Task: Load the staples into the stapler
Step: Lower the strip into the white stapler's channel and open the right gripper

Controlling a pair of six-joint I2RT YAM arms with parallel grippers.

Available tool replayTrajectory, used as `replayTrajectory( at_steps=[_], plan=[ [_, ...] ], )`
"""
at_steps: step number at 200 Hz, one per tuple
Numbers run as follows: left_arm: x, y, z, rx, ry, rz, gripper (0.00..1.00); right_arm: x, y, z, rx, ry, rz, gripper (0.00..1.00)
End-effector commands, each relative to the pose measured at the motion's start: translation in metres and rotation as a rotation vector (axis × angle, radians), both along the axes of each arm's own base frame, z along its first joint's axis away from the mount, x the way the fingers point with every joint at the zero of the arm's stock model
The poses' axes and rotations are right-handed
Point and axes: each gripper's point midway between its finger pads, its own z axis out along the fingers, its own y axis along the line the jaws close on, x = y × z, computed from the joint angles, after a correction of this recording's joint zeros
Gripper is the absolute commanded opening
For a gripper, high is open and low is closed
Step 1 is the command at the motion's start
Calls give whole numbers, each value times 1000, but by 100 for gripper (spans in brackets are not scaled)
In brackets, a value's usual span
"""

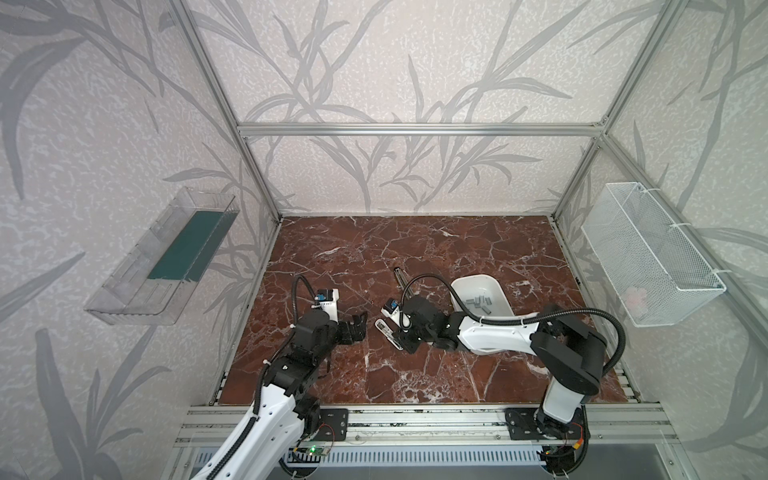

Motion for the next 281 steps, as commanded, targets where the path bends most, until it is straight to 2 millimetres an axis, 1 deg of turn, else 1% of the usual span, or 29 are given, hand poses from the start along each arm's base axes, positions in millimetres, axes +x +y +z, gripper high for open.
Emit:
replayTrajectory(
  at_steps=[1, 23, 25, 29, 76, 98, 126, 139, 161, 200, 213, 281],
  plan=[
    [1, 4, 1, -5, -8, 24, 99, 0, 3, 3, 1, -10, 11, 3],
    [1, 4, 0, -4, -7, 24, 99, -1, 4, 4, 3, -10, 15, 3],
    [1, 4, 1, -5, -8, 25, 99, -10, 8, 3, 1, -9, 37, 3],
    [1, 4, 1, -5, -8, 25, 99, -13, 9, 3, 0, -9, 46, 3],
    [1, 4, 1, -4, -7, 27, 99, -16, 12, 1, -5, -10, 56, 3],
    [1, 4, 1, -6, -9, 26, 99, -14, 10, -4, -20, -11, 45, 3],
    [1, 4, 1, -7, -12, 26, 99, -12, 10, 0, -16, -24, 36, 3],
    [1, 4, 1, -7, -10, 26, 99, -7, 8, 2, -24, -41, 17, 3],
    [1, 4, 2, -6, -12, 26, 99, -5, 6, 1, -38, -48, 11, 3],
    [1, 5, 2, -6, -13, 27, 99, -4, 5, -2, -46, -51, 5, 3],
    [1, 5, 1, -6, -11, 27, 99, -4, 6, 0, -43, -55, 5, 3],
    [1, 4, 1, -6, -11, 26, 99, -3, 6, -6, -59, -48, 8, 3]
  ],
)
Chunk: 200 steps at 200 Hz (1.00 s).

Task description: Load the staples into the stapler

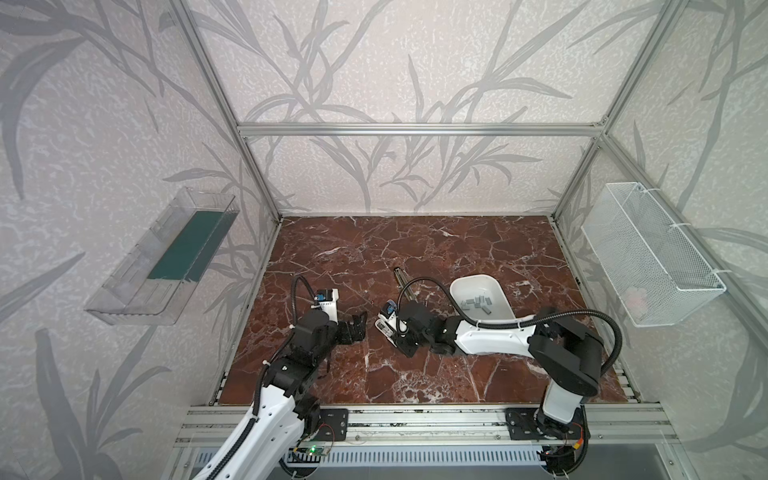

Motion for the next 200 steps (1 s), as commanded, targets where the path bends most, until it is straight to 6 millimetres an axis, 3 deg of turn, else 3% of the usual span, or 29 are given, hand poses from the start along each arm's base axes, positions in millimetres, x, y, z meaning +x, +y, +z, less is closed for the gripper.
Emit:
replayTrajectory(
  at_steps=[1, 98, 200],
  plan=[
    [1, 4, -1, -4, -2, 25, 99, 2, 3, -1, -16, 1, 0, 3],
    [1, 4, -1, -5, -3, 24, 99, 1, 2, -8, -27, 16, -6, 3],
    [1, 4, -1, -4, -3, 26, 99, -9, -16, -15, -48, 66, -46, 3]
  ],
)
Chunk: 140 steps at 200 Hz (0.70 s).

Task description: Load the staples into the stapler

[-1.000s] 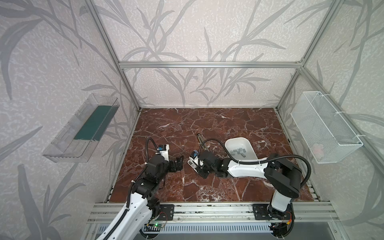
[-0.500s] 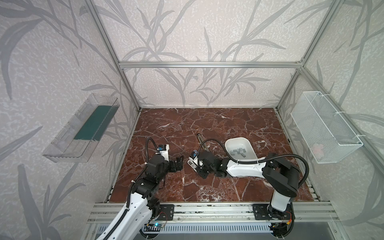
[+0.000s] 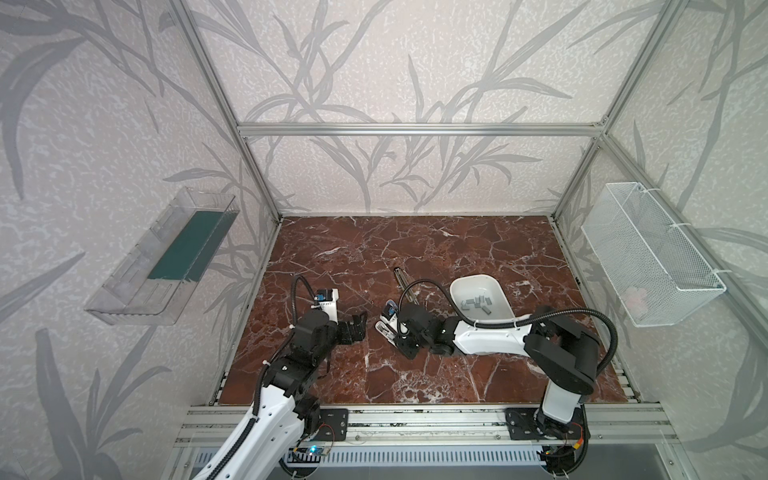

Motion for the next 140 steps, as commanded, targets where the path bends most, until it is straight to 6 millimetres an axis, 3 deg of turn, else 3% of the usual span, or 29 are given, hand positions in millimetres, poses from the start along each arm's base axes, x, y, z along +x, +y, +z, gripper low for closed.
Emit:
replayTrajectory(
  at_steps=[1, 25, 62, 133, 140],
  plan=[
    [1, 4, -1, -4, -3, 26, 99, -5, -9, -2, -16, 21, -19, 3],
    [1, 5, -1, -3, -4, 27, 99, -6, -10, -1, -14, 21, -21, 4],
    [1, 5, -1, -3, -3, 28, 99, -5, -11, 0, -11, 18, -26, 23],
    [1, 5, -1, -4, -4, 27, 99, -1, -10, 22, 36, -23, -43, 30],
    [0, 5, -1, -4, -5, 26, 99, 1, -9, 35, 66, -40, -48, 30]
  ],
)
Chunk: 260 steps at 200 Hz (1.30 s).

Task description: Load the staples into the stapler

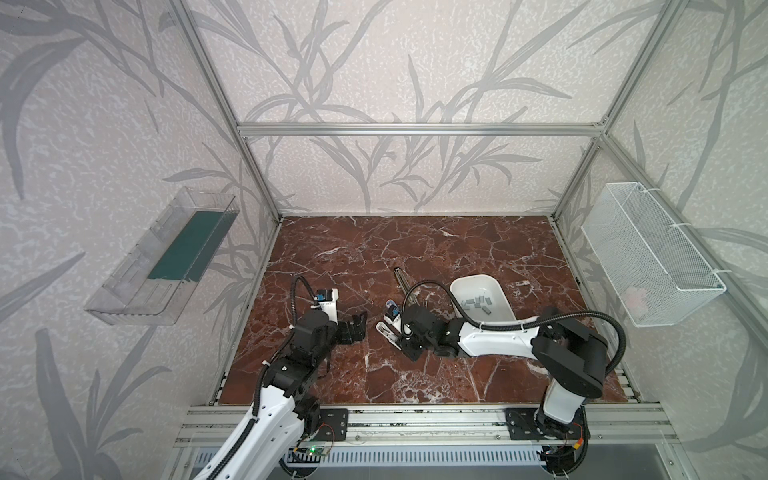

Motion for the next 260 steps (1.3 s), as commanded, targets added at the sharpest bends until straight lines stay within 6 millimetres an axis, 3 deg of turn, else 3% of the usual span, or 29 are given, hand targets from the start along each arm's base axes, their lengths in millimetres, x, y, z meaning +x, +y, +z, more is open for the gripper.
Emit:
replayTrajectory(
  at_steps=[1, 42, 45, 68, 131, 260],
  plan=[
    [1, 5, -2, -3, -1, 26, 99, 4, 0, 26, 54, -42, -22, 30],
    [0, 5, -2, -5, -2, 27, 99, 15, 2, 29, 53, -46, -76, 30],
    [0, 5, -2, -4, 0, 27, 99, 14, 2, 18, 31, -33, -77, 29],
    [0, 4, -2, -4, -2, 25, 99, 18, 4, 8, 7, -13, -96, 28],
    [0, 4, -1, -7, -6, 26, 99, 23, 7, 0, -22, 7, -110, 27],
    [0, 4, -1, -7, -7, 24, 99, 13, -18, -20, -112, 53, -144, 19]
  ],
)
